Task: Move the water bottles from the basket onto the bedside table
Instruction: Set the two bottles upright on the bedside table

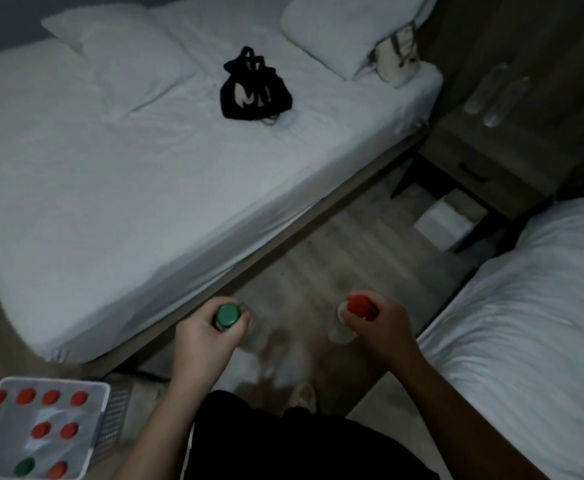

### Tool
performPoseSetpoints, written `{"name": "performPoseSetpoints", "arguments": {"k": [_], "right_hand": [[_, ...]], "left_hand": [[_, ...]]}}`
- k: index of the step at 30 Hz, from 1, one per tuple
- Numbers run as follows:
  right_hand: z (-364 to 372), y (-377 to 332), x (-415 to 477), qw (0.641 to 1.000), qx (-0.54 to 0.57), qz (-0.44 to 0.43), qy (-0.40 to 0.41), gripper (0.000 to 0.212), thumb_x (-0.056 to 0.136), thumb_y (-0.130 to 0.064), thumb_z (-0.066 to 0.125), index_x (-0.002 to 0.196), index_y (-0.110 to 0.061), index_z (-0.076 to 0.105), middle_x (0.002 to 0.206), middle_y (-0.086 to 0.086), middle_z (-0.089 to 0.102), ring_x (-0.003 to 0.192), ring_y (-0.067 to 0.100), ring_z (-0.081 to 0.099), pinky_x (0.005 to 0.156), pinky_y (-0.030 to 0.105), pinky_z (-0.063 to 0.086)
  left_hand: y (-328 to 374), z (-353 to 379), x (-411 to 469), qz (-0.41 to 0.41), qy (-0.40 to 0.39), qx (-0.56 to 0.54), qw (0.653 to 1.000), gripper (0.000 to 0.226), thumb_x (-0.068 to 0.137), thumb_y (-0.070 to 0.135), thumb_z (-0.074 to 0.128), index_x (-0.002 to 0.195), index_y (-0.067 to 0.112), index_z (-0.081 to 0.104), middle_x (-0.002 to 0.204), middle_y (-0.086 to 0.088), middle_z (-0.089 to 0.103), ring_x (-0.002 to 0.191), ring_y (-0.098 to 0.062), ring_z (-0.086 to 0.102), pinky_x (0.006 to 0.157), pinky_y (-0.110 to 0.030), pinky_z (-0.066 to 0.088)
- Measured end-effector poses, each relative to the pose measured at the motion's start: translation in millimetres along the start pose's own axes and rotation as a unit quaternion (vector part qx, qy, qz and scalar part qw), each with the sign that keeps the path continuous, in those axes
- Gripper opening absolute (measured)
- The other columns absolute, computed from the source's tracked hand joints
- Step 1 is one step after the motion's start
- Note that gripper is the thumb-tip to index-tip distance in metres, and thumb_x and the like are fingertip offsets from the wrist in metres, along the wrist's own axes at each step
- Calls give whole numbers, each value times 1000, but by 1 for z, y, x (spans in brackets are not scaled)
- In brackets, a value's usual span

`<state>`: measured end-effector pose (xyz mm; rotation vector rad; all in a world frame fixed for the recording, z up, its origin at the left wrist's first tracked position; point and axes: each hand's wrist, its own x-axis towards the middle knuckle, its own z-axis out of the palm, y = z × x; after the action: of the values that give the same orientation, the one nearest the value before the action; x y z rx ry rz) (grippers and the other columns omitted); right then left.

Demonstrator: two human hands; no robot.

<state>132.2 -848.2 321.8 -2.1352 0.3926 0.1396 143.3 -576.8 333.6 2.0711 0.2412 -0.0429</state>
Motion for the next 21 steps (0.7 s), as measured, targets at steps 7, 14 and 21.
{"name": "performPoseSetpoints", "arguments": {"k": [7,14,21], "right_hand": [[-56,22,7,994,9,36,99,23,74,-26,78,85,-38,62,75,-23,60,70,-11,55,63,7,39],[-85,40,38,983,49,93,150,24,70,-23,79,81,-40,65,82,-9,70,80,10,66,78,34,54],[-101,54,125,975,25,152,162,29,71,-24,78,99,-25,70,92,-3,71,87,12,66,84,34,54]], "left_hand": [[47,47,36,56,-57,-5,997,18,70,22,79,80,32,68,84,24,67,75,4,64,69,-15,50],[72,93,96,90,-115,9,989,24,72,14,77,76,34,66,84,31,65,74,13,61,63,-1,43],[97,153,210,116,-178,33,977,22,68,18,80,78,33,68,83,19,69,75,1,64,67,-9,47]]}}
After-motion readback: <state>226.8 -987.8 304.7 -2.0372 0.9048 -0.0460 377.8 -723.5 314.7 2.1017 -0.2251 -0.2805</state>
